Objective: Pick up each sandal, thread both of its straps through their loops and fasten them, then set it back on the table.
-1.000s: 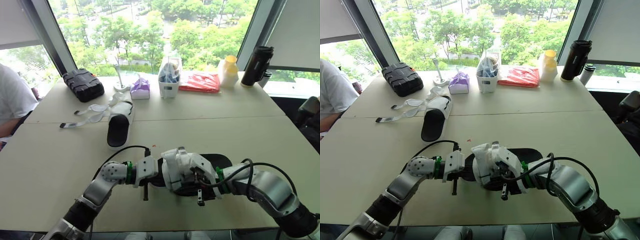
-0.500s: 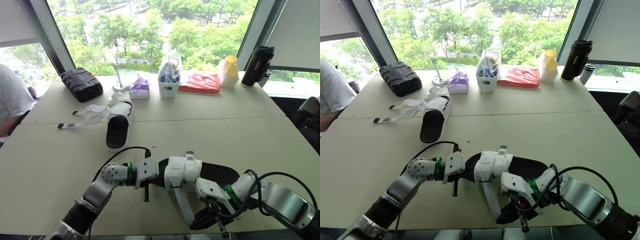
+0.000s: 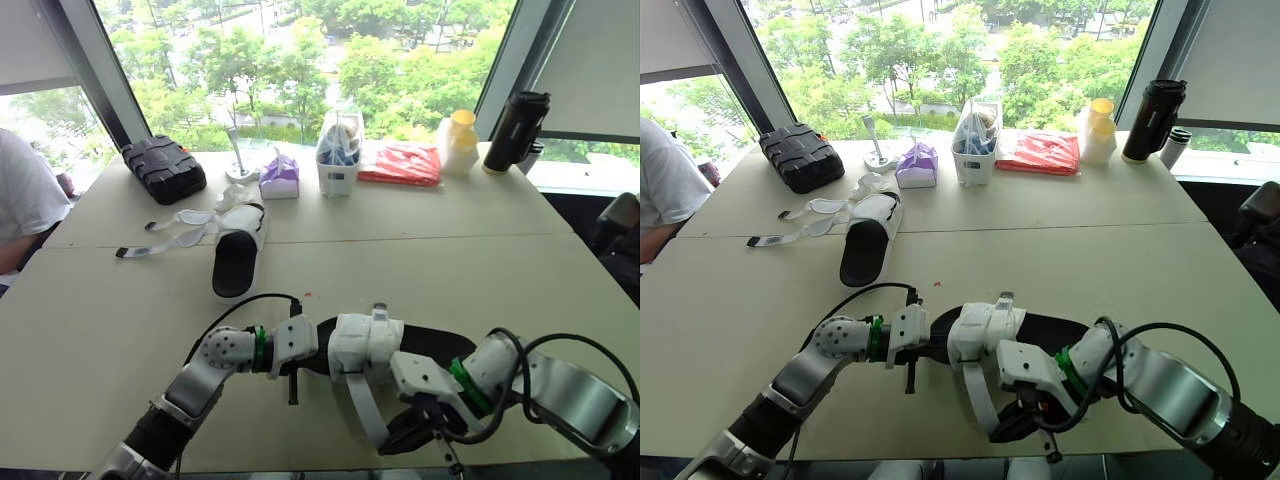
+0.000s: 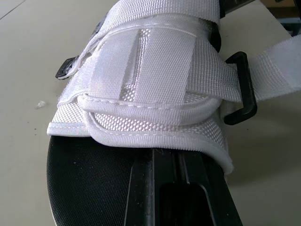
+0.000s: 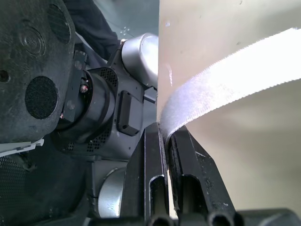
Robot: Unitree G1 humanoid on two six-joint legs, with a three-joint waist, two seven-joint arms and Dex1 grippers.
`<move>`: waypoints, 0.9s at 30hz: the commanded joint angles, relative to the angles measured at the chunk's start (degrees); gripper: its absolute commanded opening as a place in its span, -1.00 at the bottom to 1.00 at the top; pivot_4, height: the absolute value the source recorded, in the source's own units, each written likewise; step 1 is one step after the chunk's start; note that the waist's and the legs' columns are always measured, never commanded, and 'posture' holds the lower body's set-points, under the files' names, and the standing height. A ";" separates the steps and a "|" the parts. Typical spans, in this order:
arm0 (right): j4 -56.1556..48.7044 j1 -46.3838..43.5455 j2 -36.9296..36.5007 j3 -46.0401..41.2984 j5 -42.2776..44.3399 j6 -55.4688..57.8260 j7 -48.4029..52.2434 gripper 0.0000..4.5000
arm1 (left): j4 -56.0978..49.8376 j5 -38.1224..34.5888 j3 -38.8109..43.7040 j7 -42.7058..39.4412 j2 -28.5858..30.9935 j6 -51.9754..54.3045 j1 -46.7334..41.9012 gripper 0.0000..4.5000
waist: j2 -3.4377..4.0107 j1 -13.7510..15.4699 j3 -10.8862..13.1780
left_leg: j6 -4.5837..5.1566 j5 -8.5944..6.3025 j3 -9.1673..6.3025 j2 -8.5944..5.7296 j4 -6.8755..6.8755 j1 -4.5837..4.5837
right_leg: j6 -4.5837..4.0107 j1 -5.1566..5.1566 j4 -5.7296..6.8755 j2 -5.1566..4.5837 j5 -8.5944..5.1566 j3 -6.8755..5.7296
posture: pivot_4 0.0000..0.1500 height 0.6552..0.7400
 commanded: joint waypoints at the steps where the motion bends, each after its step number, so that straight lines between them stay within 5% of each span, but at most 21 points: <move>1: -0.56 -10.10 0.07 -7.32 4.85 1.43 2.18 -0.99 | 11.68 8.40 -6.81 -0.53 1.81 4.76 2.95 -1.00 | 0.07 0.02 -0.01 | 0.00 0.00 0.02 0.00 0.03 0.02 | -0.02 0.03 0.00 0.00 0.00 0.00 | 1.00 1.00; 8: 12.23 -22.43 6.17 -5.29 1.31 0.04 1.38 -0.99 | 16.03 9.16 -7.61 -0.16 -0.10 2.51 0.75 -1.00 | 0.29 0.66 -0.15 | 0.00 0.02 -0.06 -0.08 0.13 0.03 | -0.09 -0.05 0.03 -0.06 0.03 -0.07 | 1.00 1.00; 27: 35.90 -23.48 14.94 2.38 -13.47 -9.93 -1.03 -0.99 | 16.68 8.80 -7.28 1.28 -0.17 1.29 1.04 -1.00 | 0.12 1.10 -0.24 | -0.11 0.14 -0.06 -0.18 0.17 0.90 | -0.29 0.62 0.27 -0.18 0.05 -0.05 | 1.00 1.00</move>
